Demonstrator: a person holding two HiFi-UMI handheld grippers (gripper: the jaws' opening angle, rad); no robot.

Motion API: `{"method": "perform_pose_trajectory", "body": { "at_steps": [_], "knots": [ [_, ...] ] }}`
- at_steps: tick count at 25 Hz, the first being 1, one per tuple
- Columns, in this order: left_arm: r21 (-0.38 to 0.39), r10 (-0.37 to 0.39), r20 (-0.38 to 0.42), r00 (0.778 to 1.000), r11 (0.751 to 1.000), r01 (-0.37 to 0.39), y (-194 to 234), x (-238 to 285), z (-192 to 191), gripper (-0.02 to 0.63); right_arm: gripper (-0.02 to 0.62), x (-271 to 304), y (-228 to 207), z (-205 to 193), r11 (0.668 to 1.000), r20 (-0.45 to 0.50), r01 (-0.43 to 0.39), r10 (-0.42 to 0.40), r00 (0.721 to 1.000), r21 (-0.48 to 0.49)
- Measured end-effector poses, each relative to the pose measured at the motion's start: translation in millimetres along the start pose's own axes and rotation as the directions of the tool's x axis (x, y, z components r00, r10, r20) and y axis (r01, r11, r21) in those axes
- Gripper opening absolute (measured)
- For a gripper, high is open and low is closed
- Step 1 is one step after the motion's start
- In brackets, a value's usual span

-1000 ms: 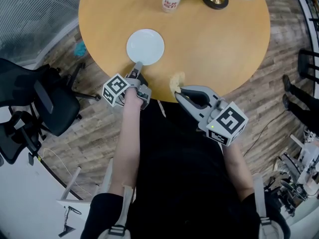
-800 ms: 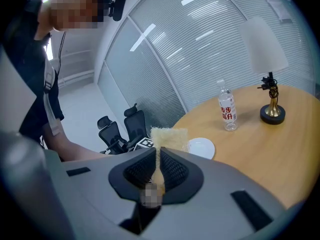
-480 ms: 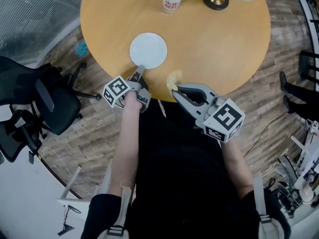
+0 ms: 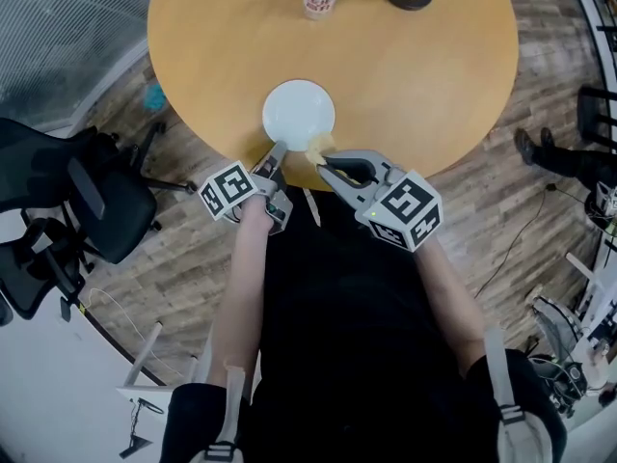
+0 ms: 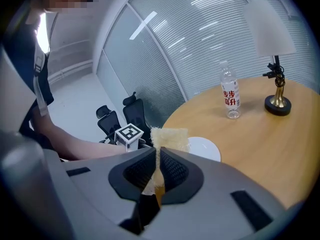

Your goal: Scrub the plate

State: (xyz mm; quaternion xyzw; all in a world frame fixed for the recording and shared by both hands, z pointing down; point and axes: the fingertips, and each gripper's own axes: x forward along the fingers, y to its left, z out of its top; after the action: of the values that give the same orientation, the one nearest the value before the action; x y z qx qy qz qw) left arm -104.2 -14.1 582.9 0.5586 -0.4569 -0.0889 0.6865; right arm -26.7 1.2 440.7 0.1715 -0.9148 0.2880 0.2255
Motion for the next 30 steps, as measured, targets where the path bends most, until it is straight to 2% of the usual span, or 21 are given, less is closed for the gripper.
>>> {"method": "perform_pose_trajectory", "body": {
  "at_steps": [9, 14, 24, 30],
  "knots": [
    [0.101, -0.011, -0.076, 0.997, 0.995, 0.019, -21.5, -4.0, -21.6, 0.023, 0.034, 43.3, -18.9, -51.2, 0.999, -0.174, 0.017, -0.025, 0.984, -0.047],
    [0.145, 0.003, -0.107, 0.994, 0.989, 0.013, -28.2, -2.1, -32.5, 0.023, 0.034, 59.6, -26.1, -61.7, 0.997, -0.222, 0.01, -0.026, 0.975, -0.073],
    [0.126, 0.001, -0.111, 0.994, 0.992, 0.013, -28.9, -4.7, -38.2, 0.023, 0.034, 65.4, -35.5, -72.9, 0.999, -0.249, 0.013, -0.021, 0.968, -0.032],
    [0.14, 0.01, -0.117, 0.993, 0.99, 0.006, -28.9, -6.2, -38.0, 0.023, 0.034, 54.2, -55.3, -87.0, 0.998, -0.288, 0.052, -0.059, 0.956, -0.031]
  ]
}}
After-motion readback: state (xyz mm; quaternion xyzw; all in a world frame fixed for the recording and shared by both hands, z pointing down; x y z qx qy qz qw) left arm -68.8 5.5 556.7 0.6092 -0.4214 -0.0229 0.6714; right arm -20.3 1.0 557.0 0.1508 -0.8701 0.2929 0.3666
